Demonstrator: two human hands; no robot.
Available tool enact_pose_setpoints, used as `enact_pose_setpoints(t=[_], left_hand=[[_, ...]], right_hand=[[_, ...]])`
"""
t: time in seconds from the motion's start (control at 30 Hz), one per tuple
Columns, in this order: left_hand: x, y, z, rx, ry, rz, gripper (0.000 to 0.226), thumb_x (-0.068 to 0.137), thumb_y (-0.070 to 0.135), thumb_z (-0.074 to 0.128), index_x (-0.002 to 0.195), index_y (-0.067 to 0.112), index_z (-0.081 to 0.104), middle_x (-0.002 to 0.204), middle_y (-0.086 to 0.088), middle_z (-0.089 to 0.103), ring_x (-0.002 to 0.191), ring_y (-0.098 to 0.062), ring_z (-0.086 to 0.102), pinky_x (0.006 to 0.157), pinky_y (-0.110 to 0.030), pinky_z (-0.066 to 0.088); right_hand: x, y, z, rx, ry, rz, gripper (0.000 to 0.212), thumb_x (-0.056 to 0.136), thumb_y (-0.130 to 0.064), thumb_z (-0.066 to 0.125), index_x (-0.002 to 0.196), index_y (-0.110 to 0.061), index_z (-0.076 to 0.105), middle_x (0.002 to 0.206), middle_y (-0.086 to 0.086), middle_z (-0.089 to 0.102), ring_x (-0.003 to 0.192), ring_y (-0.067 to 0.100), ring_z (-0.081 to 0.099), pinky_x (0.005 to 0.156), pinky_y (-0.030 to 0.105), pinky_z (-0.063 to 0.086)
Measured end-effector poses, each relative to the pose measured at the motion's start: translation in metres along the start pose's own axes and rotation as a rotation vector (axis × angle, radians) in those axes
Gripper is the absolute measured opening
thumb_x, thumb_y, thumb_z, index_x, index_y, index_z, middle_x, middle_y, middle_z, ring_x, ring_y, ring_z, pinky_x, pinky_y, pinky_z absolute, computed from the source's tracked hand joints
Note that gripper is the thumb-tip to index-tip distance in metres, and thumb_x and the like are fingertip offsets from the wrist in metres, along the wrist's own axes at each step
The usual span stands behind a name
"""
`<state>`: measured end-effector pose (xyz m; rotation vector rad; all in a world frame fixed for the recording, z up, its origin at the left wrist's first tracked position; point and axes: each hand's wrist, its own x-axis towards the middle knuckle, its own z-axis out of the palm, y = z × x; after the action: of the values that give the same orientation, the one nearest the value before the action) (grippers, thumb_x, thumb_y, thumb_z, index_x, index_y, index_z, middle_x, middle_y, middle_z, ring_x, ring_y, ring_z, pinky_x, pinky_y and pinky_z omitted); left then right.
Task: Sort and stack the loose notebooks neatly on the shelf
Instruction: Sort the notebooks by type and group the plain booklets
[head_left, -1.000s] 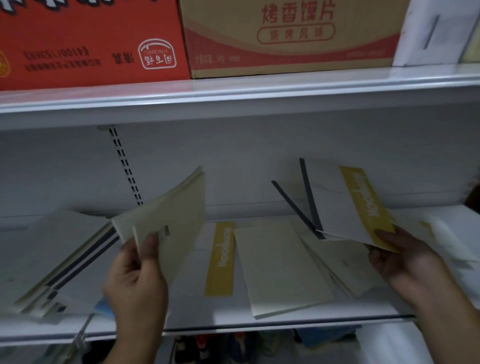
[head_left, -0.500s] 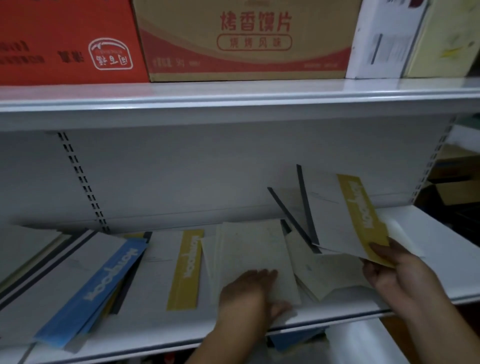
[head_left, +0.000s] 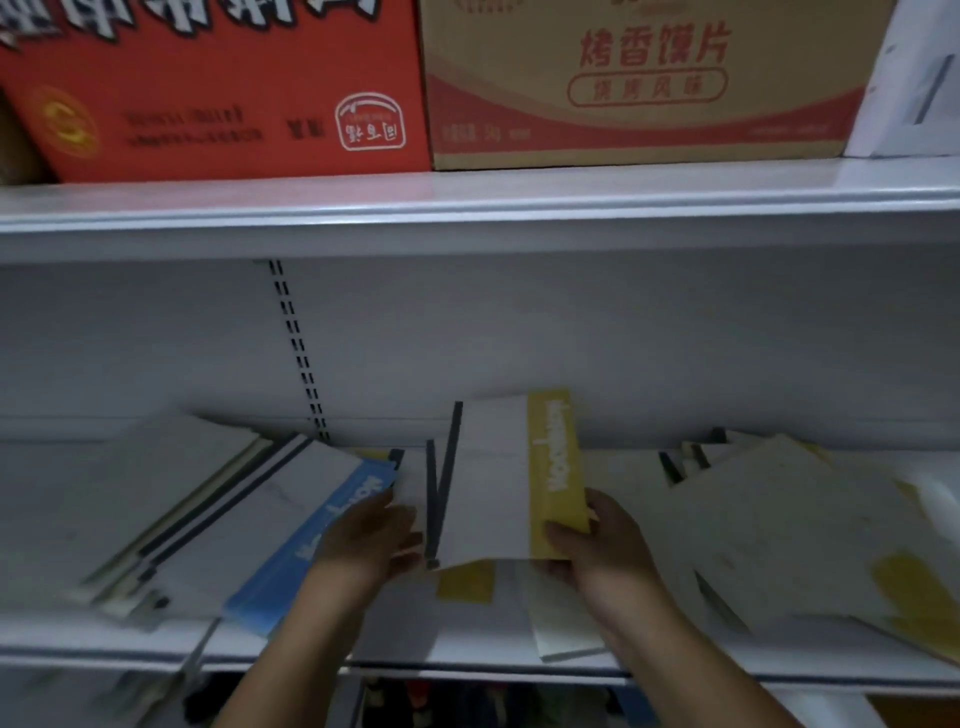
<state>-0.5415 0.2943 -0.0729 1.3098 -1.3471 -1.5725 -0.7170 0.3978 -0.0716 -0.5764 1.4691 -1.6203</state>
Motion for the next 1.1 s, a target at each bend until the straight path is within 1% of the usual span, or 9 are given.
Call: enact_pose_setpoints(t=[0.07,0.17,0.3,0.4,0.57,0.7,0.8,0.93,1.1], left_hand=[[0.002,-0.006,-0.013,0.364,0.048,0.144,0.058,0.079,0.015,0.070,0.133,0.012,0.048,0.129,-0.008,0.056,0.113,-0.028,0.057,0.089,-0.035,0.048],[-0.008,-0.011,-0.011,0.845,-0.184,0.340,0.072,0.076,0.028,0.073,0.138,0.027,0.037,0.137,0.019,0.029,0.131,-0.003,0.031,0.112,-0.022,0.025],[0.003,-0.024,0.004,1.208,-0.341,0.312,0.080,0.079,0.072,0.041,0.146,0.034,0.021,0.155,0.015,0.008,0.145,-0.007,0.002,0.119,-0.025,0.005],[0.005,-0.013,0.003,1.269,-0.325,0.268,0.069,0.087,0.050,0.051,0.147,0.032,0.020,0.159,0.009,0.005,0.147,-0.012,0.002,0.118,-0.027,0.007],[-0.020,0.000,0.045,1.085,-0.232,0.353,0.061,0.084,0.047,0.058,0.138,0.027,0.039,0.147,0.004,0.041,0.132,-0.014,0.042,0.107,-0.022,0.033],[-0.030,-0.015,0.083,0.985,-0.233,0.296,0.078,0.082,0.054,0.057,0.146,0.023,0.026,0.147,0.002,0.042,0.131,-0.014,0.044,0.102,-0.019,0.036],[-0.025,-0.018,0.094,0.787,-0.275,0.178,0.087,0.077,0.048,0.065,0.147,0.024,0.019,0.151,-0.002,0.035,0.135,-0.017,0.040,0.108,-0.023,0.035],[-0.031,-0.022,0.103,0.563,-0.252,0.102,0.086,0.075,0.035,0.073,0.145,0.022,0.026,0.150,-0.004,0.036,0.135,-0.019,0.039,0.103,-0.023,0.036],[-0.041,-0.009,0.123,0.156,-0.061,0.213,0.059,0.075,-0.007,0.066,0.126,0.018,0.051,0.111,0.002,0.058,0.086,-0.006,0.058,0.059,-0.003,0.044]], right_hand=[[0.007,0.012,0.020,-0.154,-0.050,0.033,0.033,0.083,0.005,0.058,0.104,-0.020,0.053,0.097,0.008,0.066,0.084,0.026,0.066,0.057,0.032,0.058],[0.014,0.019,0.038,-0.407,-0.049,-0.015,0.021,0.073,-0.010,0.064,0.090,-0.023,0.064,0.092,0.006,0.071,0.083,0.026,0.069,0.073,0.046,0.059],[0.007,0.001,0.032,-0.928,-0.231,-0.023,0.032,0.086,-0.038,0.056,0.105,-0.013,0.065,0.093,0.005,0.067,0.086,0.021,0.068,0.079,0.032,0.054],[0.005,-0.011,-0.013,-1.090,0.016,-0.126,0.046,0.090,-0.042,0.051,0.131,-0.023,0.050,0.119,-0.001,0.060,0.106,0.013,0.056,0.092,0.021,0.042],[0.000,-0.011,-0.098,-1.104,0.388,-0.204,0.043,0.090,-0.034,0.053,0.130,-0.019,0.048,0.134,0.003,0.049,0.123,0.020,0.045,0.102,0.028,0.036],[0.001,0.011,-0.118,-1.394,0.235,-0.181,0.028,0.090,-0.041,0.047,0.107,-0.021,0.056,0.120,0.001,0.055,0.115,0.022,0.050,0.090,0.028,0.039],[0.002,0.013,-0.132,-1.324,0.246,-0.219,0.040,0.094,-0.031,0.046,0.133,-0.019,0.046,0.138,-0.002,0.048,0.126,0.019,0.042,0.102,0.022,0.030],[0.006,0.010,-0.138,-1.213,0.213,-0.198,0.037,0.093,-0.022,0.050,0.130,-0.019,0.049,0.136,0.000,0.050,0.125,0.018,0.045,0.104,0.025,0.035],[0.006,0.016,-0.142,-1.209,0.254,-0.278,0.032,0.091,-0.016,0.052,0.122,-0.017,0.057,0.133,0.000,0.053,0.121,0.018,0.048,0.097,0.017,0.030]])
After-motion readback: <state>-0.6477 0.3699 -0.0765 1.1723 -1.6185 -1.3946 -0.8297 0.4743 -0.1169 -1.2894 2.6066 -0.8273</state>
